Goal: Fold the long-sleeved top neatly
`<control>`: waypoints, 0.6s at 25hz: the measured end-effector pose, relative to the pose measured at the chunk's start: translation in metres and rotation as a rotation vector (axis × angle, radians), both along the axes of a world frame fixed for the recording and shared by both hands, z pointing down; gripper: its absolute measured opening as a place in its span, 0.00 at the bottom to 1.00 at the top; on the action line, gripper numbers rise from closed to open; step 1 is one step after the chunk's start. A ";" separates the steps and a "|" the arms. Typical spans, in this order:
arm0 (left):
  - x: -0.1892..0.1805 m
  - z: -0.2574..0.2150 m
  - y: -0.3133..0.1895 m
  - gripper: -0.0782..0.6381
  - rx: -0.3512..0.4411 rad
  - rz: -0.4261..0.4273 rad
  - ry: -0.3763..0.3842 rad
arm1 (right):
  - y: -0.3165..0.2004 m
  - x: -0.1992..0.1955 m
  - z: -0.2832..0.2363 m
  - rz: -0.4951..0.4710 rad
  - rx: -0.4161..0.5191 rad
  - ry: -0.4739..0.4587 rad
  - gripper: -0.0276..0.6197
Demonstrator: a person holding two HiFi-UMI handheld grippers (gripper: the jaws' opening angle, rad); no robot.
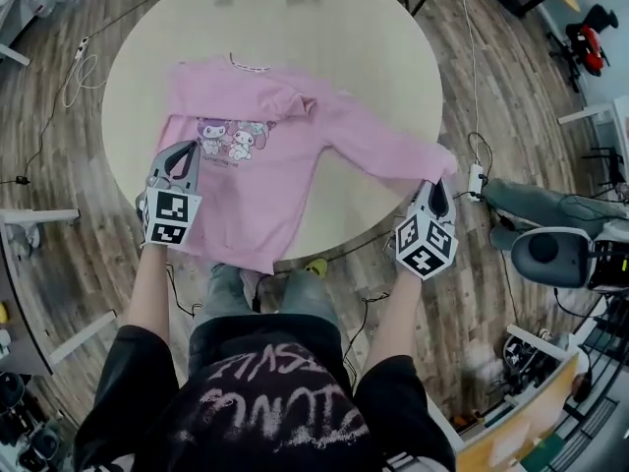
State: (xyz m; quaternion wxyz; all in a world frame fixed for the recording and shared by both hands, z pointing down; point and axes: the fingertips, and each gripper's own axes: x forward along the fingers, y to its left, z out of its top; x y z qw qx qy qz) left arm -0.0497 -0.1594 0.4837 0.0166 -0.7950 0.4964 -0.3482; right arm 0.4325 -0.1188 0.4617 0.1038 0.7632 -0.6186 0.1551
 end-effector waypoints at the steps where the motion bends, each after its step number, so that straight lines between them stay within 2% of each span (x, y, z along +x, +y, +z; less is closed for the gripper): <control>1: -0.007 -0.001 -0.001 0.12 0.002 0.006 -0.001 | -0.004 -0.011 -0.007 -0.007 0.005 0.006 0.09; 5: -0.037 -0.005 -0.008 0.12 0.002 0.019 -0.005 | -0.026 -0.059 -0.033 -0.037 0.020 0.024 0.09; 15: -0.130 -0.008 -0.029 0.12 -0.017 0.030 0.071 | -0.073 -0.203 -0.079 -0.127 0.041 0.079 0.09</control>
